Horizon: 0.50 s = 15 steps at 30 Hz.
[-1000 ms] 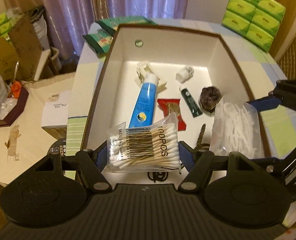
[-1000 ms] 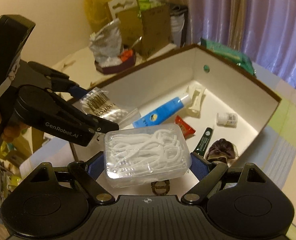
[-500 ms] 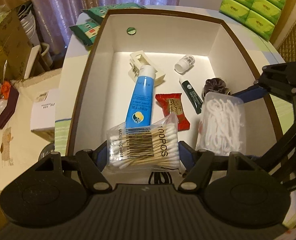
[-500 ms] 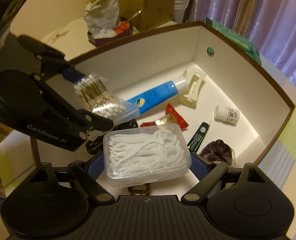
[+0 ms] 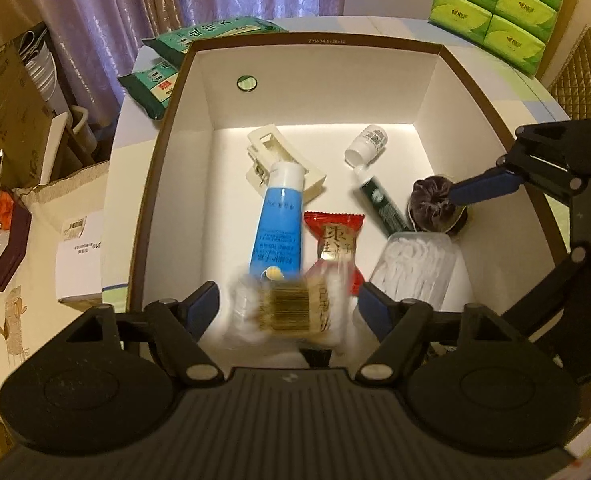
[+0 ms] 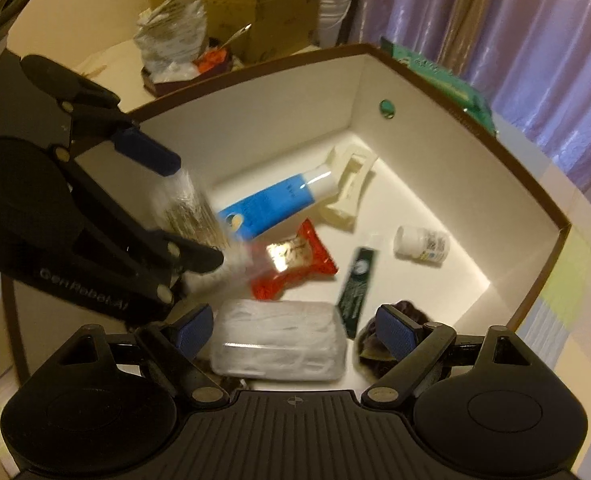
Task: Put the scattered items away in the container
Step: 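Open both tools to drop the swab bag and floss case into the box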
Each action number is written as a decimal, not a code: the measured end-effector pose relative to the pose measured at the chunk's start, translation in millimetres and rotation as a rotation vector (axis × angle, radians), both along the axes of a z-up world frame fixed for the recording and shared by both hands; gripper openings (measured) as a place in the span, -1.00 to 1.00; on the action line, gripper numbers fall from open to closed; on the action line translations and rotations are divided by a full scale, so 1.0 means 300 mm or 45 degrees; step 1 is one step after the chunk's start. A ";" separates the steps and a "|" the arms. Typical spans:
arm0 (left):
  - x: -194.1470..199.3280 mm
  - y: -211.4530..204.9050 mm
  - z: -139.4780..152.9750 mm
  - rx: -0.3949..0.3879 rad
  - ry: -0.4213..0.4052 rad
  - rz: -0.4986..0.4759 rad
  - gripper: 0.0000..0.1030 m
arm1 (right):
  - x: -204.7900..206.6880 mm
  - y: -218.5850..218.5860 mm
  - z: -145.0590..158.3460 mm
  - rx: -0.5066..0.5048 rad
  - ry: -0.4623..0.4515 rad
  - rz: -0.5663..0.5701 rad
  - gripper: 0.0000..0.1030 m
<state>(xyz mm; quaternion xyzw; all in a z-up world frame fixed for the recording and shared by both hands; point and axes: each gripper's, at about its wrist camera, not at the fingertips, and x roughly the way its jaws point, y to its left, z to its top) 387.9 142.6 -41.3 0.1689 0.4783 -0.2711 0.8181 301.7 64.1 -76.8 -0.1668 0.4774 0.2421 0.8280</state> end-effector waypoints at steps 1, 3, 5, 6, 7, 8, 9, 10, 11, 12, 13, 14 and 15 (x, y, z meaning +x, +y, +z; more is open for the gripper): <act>0.005 -0.002 -0.001 0.004 -0.004 0.004 0.54 | 0.002 -0.003 0.001 -0.001 -0.005 0.001 0.68; 0.008 -0.005 -0.001 0.009 -0.015 0.008 0.65 | -0.001 -0.010 0.006 0.005 -0.011 0.002 0.71; 0.008 -0.004 -0.001 0.010 -0.015 0.006 0.68 | -0.010 -0.017 0.013 0.019 -0.014 0.002 0.74; 0.006 -0.004 0.000 0.010 -0.013 0.006 0.69 | -0.015 -0.018 0.017 0.024 -0.019 0.003 0.76; 0.005 -0.003 0.000 0.009 -0.009 0.006 0.73 | -0.021 -0.020 0.021 0.028 -0.023 0.004 0.78; 0.003 -0.001 0.001 0.009 -0.006 0.007 0.74 | -0.029 -0.023 0.026 0.033 -0.029 0.001 0.81; -0.001 0.000 0.003 0.011 -0.006 0.010 0.76 | -0.037 -0.027 0.031 0.040 -0.030 -0.002 0.84; -0.006 0.002 0.005 0.012 -0.008 0.012 0.78 | -0.045 -0.030 0.036 0.051 -0.031 -0.006 0.85; -0.011 0.005 0.008 0.013 -0.010 0.015 0.79 | -0.052 -0.034 0.040 0.058 -0.034 -0.010 0.88; -0.016 0.008 0.012 0.012 -0.011 0.019 0.80 | -0.061 -0.036 0.046 0.064 -0.038 -0.015 0.91; -0.021 0.012 0.016 0.012 -0.011 0.026 0.80 | -0.070 -0.038 0.052 0.068 -0.043 -0.020 0.92; -0.025 0.017 0.021 0.009 -0.011 0.033 0.80 | -0.081 -0.041 0.058 0.074 -0.049 -0.025 0.96; -0.030 0.022 0.027 0.003 -0.012 0.039 0.80 | -0.091 -0.044 0.066 0.082 -0.055 -0.029 0.96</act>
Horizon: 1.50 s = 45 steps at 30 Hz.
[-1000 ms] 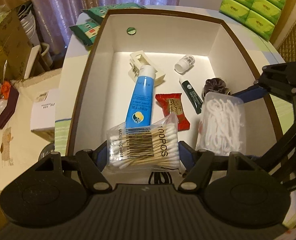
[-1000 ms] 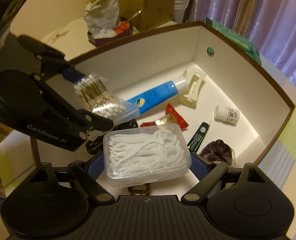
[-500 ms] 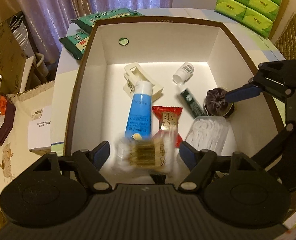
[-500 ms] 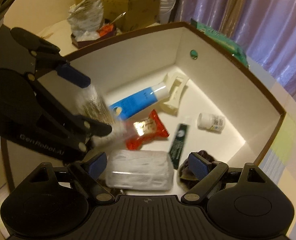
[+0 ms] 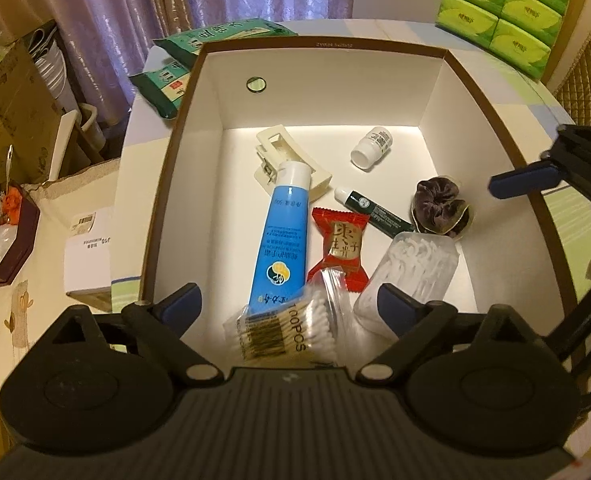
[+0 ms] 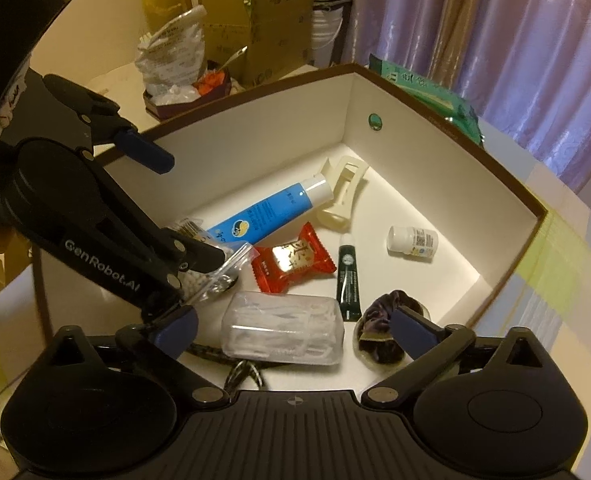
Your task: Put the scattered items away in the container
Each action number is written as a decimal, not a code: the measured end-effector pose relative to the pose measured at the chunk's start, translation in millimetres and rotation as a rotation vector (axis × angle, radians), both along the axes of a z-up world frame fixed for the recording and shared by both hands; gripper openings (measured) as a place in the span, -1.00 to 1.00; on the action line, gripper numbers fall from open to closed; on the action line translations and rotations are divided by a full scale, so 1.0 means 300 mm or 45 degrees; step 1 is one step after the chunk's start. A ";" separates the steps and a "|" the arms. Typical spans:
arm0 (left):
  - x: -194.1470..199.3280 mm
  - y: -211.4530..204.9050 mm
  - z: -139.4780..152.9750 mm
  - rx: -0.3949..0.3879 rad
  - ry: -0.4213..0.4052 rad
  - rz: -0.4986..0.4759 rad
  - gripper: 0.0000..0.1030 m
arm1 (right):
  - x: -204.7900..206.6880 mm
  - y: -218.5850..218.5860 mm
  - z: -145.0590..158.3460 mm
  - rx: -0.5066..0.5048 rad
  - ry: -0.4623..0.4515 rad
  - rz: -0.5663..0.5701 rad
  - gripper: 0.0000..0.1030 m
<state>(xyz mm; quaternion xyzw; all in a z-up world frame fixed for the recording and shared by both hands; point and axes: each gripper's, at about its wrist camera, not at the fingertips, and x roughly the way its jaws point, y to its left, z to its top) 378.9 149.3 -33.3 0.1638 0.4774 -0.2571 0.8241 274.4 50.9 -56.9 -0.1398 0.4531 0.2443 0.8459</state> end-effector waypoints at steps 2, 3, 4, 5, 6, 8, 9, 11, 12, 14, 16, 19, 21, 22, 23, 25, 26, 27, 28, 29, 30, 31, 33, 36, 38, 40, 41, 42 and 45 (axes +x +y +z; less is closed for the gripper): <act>-0.013 0.012 0.016 -0.015 -0.005 0.009 0.80 | -0.023 -0.007 0.019 0.022 -0.013 -0.013 0.96; -0.020 0.016 0.025 -0.021 -0.009 0.012 0.80 | -0.035 -0.012 0.029 0.036 -0.019 -0.023 0.96; -0.027 0.021 0.034 -0.026 -0.016 0.017 0.80 | -0.045 -0.016 0.039 0.051 -0.022 -0.036 0.96; -0.034 0.025 0.042 -0.030 -0.023 0.024 0.80 | -0.053 -0.021 0.047 0.064 -0.023 -0.048 0.96; -0.042 0.028 0.053 -0.035 -0.031 0.029 0.81 | -0.062 -0.026 0.055 0.075 -0.026 -0.062 0.96; -0.057 0.036 0.073 -0.049 -0.045 0.039 0.81 | -0.084 -0.037 0.072 0.096 -0.040 -0.099 0.96; -0.064 0.041 0.083 -0.057 -0.051 0.047 0.85 | -0.093 -0.044 0.079 0.106 -0.045 -0.115 0.96; -0.081 0.047 0.101 -0.063 -0.071 0.059 0.88 | -0.113 -0.056 0.093 0.131 -0.054 -0.158 0.96; -0.090 0.049 0.109 -0.064 -0.082 0.063 0.88 | -0.119 -0.063 0.100 0.142 -0.057 -0.178 0.96; -0.108 0.053 0.125 -0.068 -0.101 0.074 0.92 | -0.137 -0.076 0.111 0.162 -0.063 -0.220 0.96; -0.126 0.055 0.138 -0.075 -0.118 0.083 0.95 | -0.158 -0.090 0.120 0.180 -0.069 -0.266 0.96; -0.156 0.052 0.151 -0.071 -0.151 0.086 0.96 | -0.186 -0.106 0.128 0.192 -0.072 -0.317 0.96; -0.171 0.052 0.157 -0.080 -0.158 0.089 0.96 | -0.207 -0.113 0.133 0.189 -0.077 -0.345 0.96; -0.177 0.053 0.160 -0.092 -0.155 0.092 0.96 | -0.218 -0.115 0.136 0.187 -0.081 -0.357 0.96; -0.182 0.054 0.163 -0.101 -0.153 0.093 0.96 | -0.228 -0.117 0.138 0.188 -0.083 -0.368 0.96; -0.195 0.054 0.170 -0.109 -0.150 0.097 0.96 | -0.247 -0.120 0.143 0.196 -0.089 -0.385 0.96; -0.201 0.057 0.174 -0.112 -0.149 0.101 0.96 | -0.257 -0.122 0.147 0.197 -0.094 -0.397 0.96; -0.210 0.058 0.178 -0.118 -0.146 0.103 0.96 | -0.266 -0.123 0.151 0.197 -0.099 -0.405 0.96; -0.217 0.059 0.183 -0.122 -0.145 0.104 0.96 | -0.274 -0.123 0.153 0.196 -0.105 -0.412 0.96; -0.225 0.057 0.187 -0.118 -0.145 0.110 0.96 | -0.282 -0.123 0.158 0.194 -0.111 -0.422 0.96; -0.233 0.056 0.190 -0.111 -0.150 0.112 0.96 | -0.289 -0.125 0.161 0.196 -0.112 -0.431 0.96; -0.241 0.054 0.193 -0.105 -0.156 0.114 0.96 | -0.295 -0.124 0.162 0.199 -0.112 -0.438 0.97; -0.258 0.051 0.198 -0.097 -0.163 0.116 0.96 | -0.310 -0.120 0.167 0.186 -0.119 -0.452 0.96; -0.281 0.052 0.205 -0.105 -0.156 0.126 0.96 | -0.333 -0.116 0.168 0.167 -0.124 -0.464 0.96; -0.295 0.054 0.207 -0.113 -0.145 0.128 0.96 | -0.348 -0.117 0.165 0.172 -0.113 -0.468 0.96; -0.316 0.055 0.209 -0.115 -0.144 0.134 0.96 | -0.366 -0.120 0.162 0.171 -0.106 -0.466 0.97; -0.328 0.055 0.210 -0.115 -0.144 0.139 0.96 | -0.374 -0.121 0.161 0.169 -0.105 -0.465 0.96; -0.337 0.056 0.211 -0.116 -0.142 0.144 0.96 | -0.384 -0.123 0.162 0.165 -0.105 -0.462 0.96; -0.369 0.055 0.211 -0.120 -0.135 0.170 0.96 | -0.410 -0.130 0.167 0.173 -0.100 -0.452 0.96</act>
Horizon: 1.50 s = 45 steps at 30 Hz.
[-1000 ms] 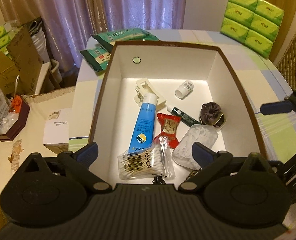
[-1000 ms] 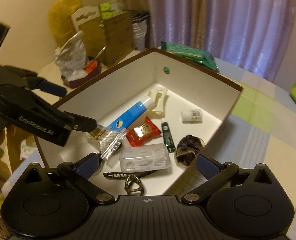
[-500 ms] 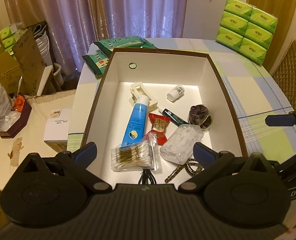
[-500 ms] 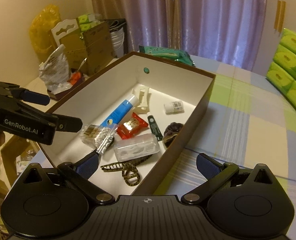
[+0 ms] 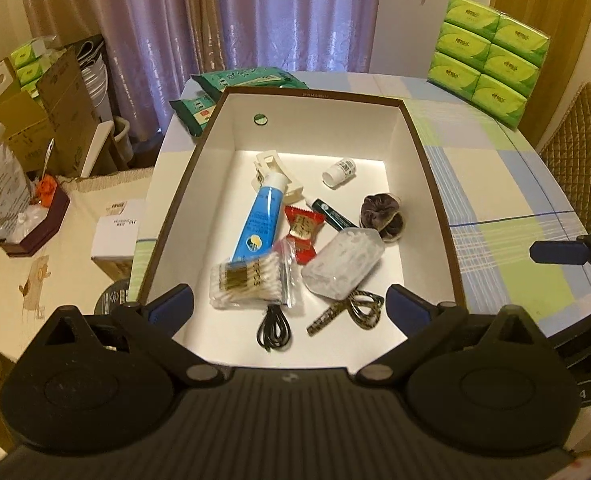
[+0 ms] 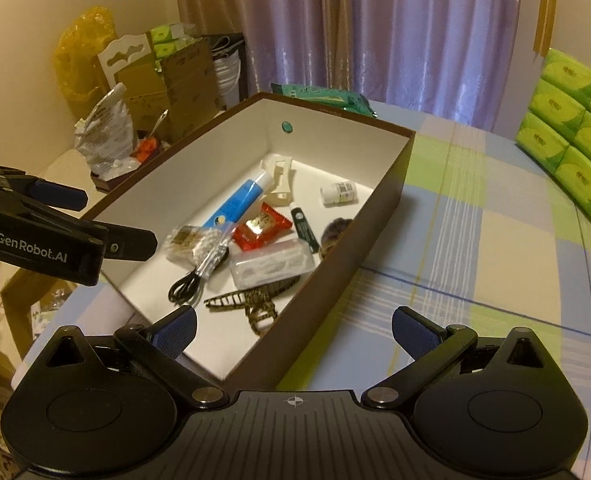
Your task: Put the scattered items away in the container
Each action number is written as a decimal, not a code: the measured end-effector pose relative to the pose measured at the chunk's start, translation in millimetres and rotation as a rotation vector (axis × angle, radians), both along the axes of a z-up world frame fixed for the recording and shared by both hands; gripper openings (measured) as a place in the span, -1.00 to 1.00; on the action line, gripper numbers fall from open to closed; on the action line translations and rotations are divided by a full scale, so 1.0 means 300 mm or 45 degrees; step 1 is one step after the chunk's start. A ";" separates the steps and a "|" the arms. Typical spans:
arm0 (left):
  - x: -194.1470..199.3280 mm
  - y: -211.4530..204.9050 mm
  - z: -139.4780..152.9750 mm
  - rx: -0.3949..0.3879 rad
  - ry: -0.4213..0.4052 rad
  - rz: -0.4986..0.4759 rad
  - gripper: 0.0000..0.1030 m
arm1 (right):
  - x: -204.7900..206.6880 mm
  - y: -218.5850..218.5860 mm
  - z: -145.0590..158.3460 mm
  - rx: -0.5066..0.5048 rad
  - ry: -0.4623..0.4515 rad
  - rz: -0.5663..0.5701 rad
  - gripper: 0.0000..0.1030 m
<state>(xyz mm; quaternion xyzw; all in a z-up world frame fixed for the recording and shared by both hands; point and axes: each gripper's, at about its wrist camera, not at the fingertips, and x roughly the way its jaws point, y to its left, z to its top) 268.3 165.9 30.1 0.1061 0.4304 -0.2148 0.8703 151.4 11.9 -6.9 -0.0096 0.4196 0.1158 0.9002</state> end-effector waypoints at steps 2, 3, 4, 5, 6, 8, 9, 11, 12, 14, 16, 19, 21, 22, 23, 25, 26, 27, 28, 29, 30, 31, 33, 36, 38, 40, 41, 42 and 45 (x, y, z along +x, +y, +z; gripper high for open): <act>-0.019 -0.001 0.001 -0.001 0.004 0.018 0.96 | -0.014 -0.004 0.002 0.004 0.000 0.017 0.96; -0.031 -0.001 0.001 -0.004 0.008 0.028 0.96 | -0.021 -0.006 0.003 0.003 0.000 0.025 0.96; -0.041 -0.002 0.000 -0.006 0.010 0.036 0.96 | -0.028 -0.009 0.005 0.003 0.000 0.034 0.96; -0.052 -0.004 -0.001 -0.007 0.013 0.043 0.96 | -0.034 -0.012 0.006 0.003 0.000 0.042 0.96; -0.063 -0.007 -0.001 -0.004 0.016 0.051 0.96 | -0.042 -0.016 0.008 0.002 0.000 0.050 0.96; -0.081 -0.014 -0.003 0.000 0.018 0.065 0.96 | -0.055 -0.026 0.011 0.000 -0.001 0.067 0.96; -0.091 -0.017 -0.003 0.002 0.020 0.074 0.96 | -0.062 -0.030 0.011 -0.002 -0.002 0.075 0.96; -0.109 -0.023 -0.003 0.002 0.023 0.092 0.96 | -0.073 -0.039 0.012 -0.005 -0.003 0.089 0.96; -0.119 -0.028 -0.002 0.000 0.025 0.102 0.96 | -0.079 -0.046 0.013 -0.005 -0.003 0.095 0.96; -0.136 -0.037 -0.002 0.000 0.025 0.119 0.96 | -0.090 -0.060 0.014 -0.003 -0.003 0.108 0.96; -0.158 -0.049 -0.001 0.001 0.025 0.133 0.96 | -0.100 -0.074 0.015 -0.002 -0.003 0.120 0.96; -0.192 -0.066 0.003 0.001 0.024 0.148 0.96 | -0.117 -0.097 0.020 0.004 -0.008 0.139 0.96; -0.213 -0.077 0.004 0.004 0.025 0.162 0.96 | -0.129 -0.112 0.022 0.011 -0.009 0.150 0.96; -0.224 -0.083 0.004 0.006 0.027 0.168 0.96 | -0.134 -0.119 0.023 0.014 -0.011 0.156 0.96; -0.234 -0.089 0.004 0.008 0.028 0.176 0.96 | -0.141 -0.127 0.025 0.016 -0.013 0.161 0.96; -0.258 -0.102 0.005 0.012 0.028 0.189 0.96 | -0.154 -0.142 0.028 0.020 -0.016 0.168 0.96; -0.270 -0.108 0.006 0.014 0.027 0.194 0.96 | -0.161 -0.150 0.029 0.022 -0.017 0.172 0.96; -0.279 -0.116 0.007 0.016 0.027 0.199 0.96 | -0.169 -0.161 0.028 0.023 -0.017 0.175 0.96; -0.288 -0.123 0.009 0.019 0.026 0.205 0.96 | -0.176 -0.171 0.027 0.025 -0.016 0.178 0.96; -0.299 -0.132 0.009 0.023 0.025 0.214 0.96 | -0.182 -0.181 0.027 0.027 -0.015 0.180 0.96; -0.306 -0.139 0.010 0.026 0.024 0.221 0.96 | -0.189 -0.191 0.026 0.029 -0.014 0.183 0.96; -0.316 -0.144 0.009 0.029 0.024 0.229 0.96 | -0.195 -0.202 0.024 0.029 -0.012 0.186 0.96; -0.334 -0.158 0.005 0.035 0.026 0.250 0.96 | -0.208 -0.223 0.023 0.029 -0.008 0.192 0.96; -0.357 -0.179 -0.004 0.040 0.036 0.282 0.96 | -0.224 -0.255 0.019 0.024 -0.002 0.201 0.96; -0.374 -0.195 -0.010 0.041 0.043 0.295 0.96 | -0.233 -0.276 0.017 0.020 0.001 0.206 0.96; -0.388 -0.209 -0.015 0.043 0.046 0.306 0.96 | -0.241 -0.293 0.016 0.017 0.002 0.212 0.96; -0.397 -0.217 -0.017 0.043 0.046 0.312 0.96 | -0.245 -0.302 0.015 0.016 0.003 0.214 0.96; -0.405 -0.221 -0.019 0.043 0.047 0.318 0.96 | -0.250 -0.313 0.016 0.015 0.003 0.217 0.96; -0.424 -0.240 -0.024 0.045 0.049 0.335 0.96 | -0.264 -0.341 0.017 0.012 0.000 0.225 0.97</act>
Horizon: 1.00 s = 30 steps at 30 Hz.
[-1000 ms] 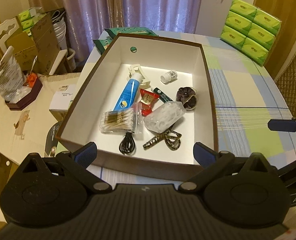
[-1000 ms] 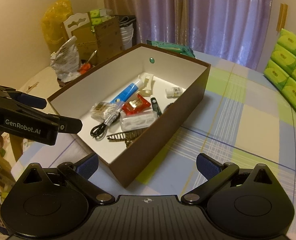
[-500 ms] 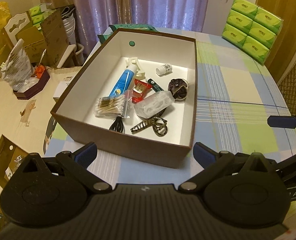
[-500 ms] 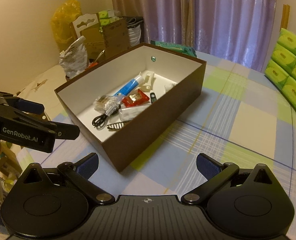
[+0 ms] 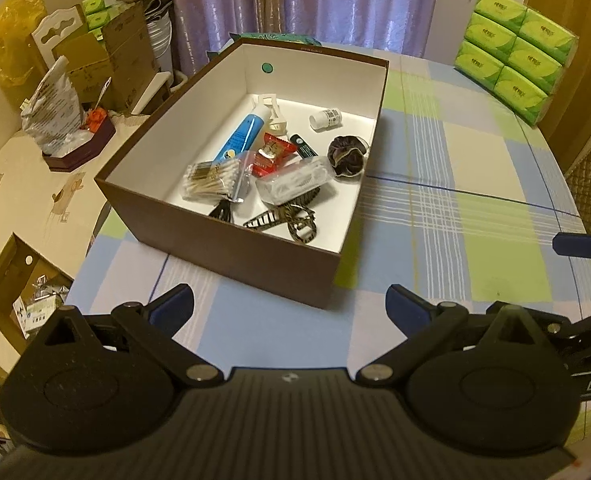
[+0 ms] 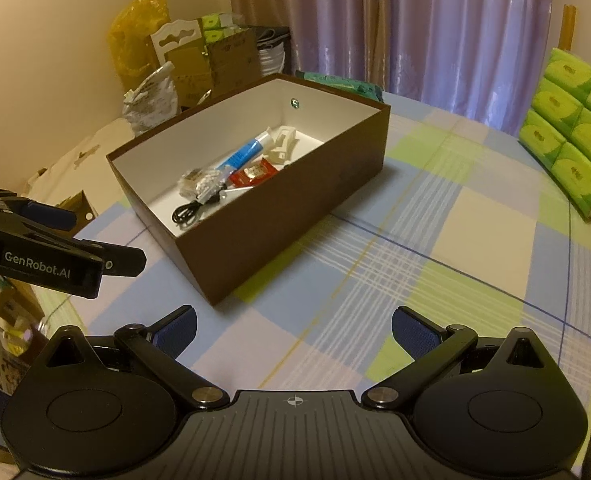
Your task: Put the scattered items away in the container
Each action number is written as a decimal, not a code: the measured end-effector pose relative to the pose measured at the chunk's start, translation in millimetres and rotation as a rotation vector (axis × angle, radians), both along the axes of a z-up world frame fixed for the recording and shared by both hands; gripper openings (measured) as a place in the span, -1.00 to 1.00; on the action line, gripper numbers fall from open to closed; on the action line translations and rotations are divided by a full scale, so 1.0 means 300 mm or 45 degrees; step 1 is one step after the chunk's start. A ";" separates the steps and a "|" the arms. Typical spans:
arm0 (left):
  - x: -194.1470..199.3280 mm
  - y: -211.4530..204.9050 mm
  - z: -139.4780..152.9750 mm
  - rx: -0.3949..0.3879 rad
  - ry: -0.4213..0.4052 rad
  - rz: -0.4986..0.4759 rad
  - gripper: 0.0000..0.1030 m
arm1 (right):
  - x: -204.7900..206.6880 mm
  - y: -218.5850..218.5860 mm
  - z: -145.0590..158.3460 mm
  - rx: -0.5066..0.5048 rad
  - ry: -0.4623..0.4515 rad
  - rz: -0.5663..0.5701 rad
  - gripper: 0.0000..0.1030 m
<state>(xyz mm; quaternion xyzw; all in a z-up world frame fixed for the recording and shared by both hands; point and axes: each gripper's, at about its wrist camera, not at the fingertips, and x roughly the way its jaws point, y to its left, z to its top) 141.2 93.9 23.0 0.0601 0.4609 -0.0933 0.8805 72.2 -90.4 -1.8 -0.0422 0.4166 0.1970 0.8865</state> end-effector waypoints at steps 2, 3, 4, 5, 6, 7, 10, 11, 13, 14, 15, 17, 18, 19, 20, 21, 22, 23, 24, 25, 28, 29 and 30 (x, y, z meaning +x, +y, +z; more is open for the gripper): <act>-0.013 -0.016 -0.002 0.003 0.000 0.009 0.96 | -0.009 -0.020 -0.002 0.001 0.002 0.002 0.96; -0.020 -0.021 -0.002 0.004 0.000 0.013 0.96 | -0.014 -0.028 -0.002 0.002 0.002 0.002 0.96; -0.026 -0.026 -0.002 0.005 -0.002 0.017 0.96 | -0.016 -0.032 -0.003 0.002 0.002 0.002 0.96; -0.032 -0.032 -0.001 0.006 -0.003 0.021 0.96 | -0.017 -0.036 -0.003 0.002 0.003 0.002 0.96; -0.040 -0.038 -0.001 0.007 -0.004 0.026 0.96 | -0.015 -0.031 -0.003 0.002 0.002 0.002 0.96; -0.047 -0.044 0.000 0.008 -0.006 0.030 0.96 | -0.017 -0.038 -0.004 0.003 0.003 0.001 0.96; -0.067 -0.059 0.004 0.013 -0.011 0.047 0.96 | -0.031 -0.070 -0.008 0.006 0.002 0.005 0.96; -0.072 -0.062 0.005 0.014 -0.013 0.053 0.96 | -0.036 -0.081 -0.009 0.008 0.001 0.007 0.96; -0.086 -0.071 0.008 0.017 -0.019 0.065 0.96 | -0.045 -0.102 -0.010 0.011 -0.001 0.012 0.97; -0.093 -0.075 0.009 0.018 -0.022 0.072 0.96 | -0.049 -0.111 -0.010 0.012 -0.003 0.015 0.96; -0.099 -0.077 0.010 0.018 -0.024 0.077 0.96 | -0.055 -0.119 -0.010 0.012 -0.005 0.018 0.96; -0.111 -0.085 0.012 0.017 -0.028 0.086 0.96 | -0.063 -0.133 -0.009 0.012 -0.009 0.024 0.96; -0.117 -0.091 0.013 0.017 -0.030 0.090 0.96 | -0.068 -0.143 -0.009 0.013 -0.010 0.027 0.96; -0.123 -0.097 0.014 0.017 -0.031 0.093 0.96 | -0.066 -0.145 -0.008 0.012 -0.009 0.030 0.96; -0.127 -0.104 0.014 0.018 -0.032 0.098 0.96 | -0.069 -0.154 -0.008 0.012 -0.010 0.032 0.96; -0.131 -0.110 0.014 0.017 -0.033 0.101 0.96 | -0.071 -0.159 -0.008 0.012 -0.010 0.035 0.96; -0.135 -0.116 0.013 0.017 -0.033 0.105 0.96 | -0.073 -0.168 -0.008 0.011 -0.011 0.037 0.96; -0.139 -0.123 0.013 0.017 -0.033 0.110 0.96 | -0.075 -0.175 -0.008 0.010 -0.011 0.039 0.97; -0.142 -0.128 0.013 0.018 -0.034 0.113 0.96 | -0.075 -0.183 -0.008 0.010 -0.010 0.040 0.97; -0.146 -0.134 0.013 0.019 -0.034 0.117 0.96 | -0.077 -0.192 -0.009 0.010 -0.010 0.040 0.96; -0.155 -0.150 0.013 0.019 -0.035 0.126 0.96 | -0.080 -0.201 -0.010 0.010 -0.009 0.040 0.96; -0.158 -0.155 0.014 0.019 -0.036 0.128 0.96 | -0.078 -0.192 -0.009 0.010 -0.010 0.041 0.96; -0.161 -0.162 0.013 0.021 -0.037 0.131 0.96 | -0.079 -0.200 -0.012 0.009 -0.010 0.041 0.96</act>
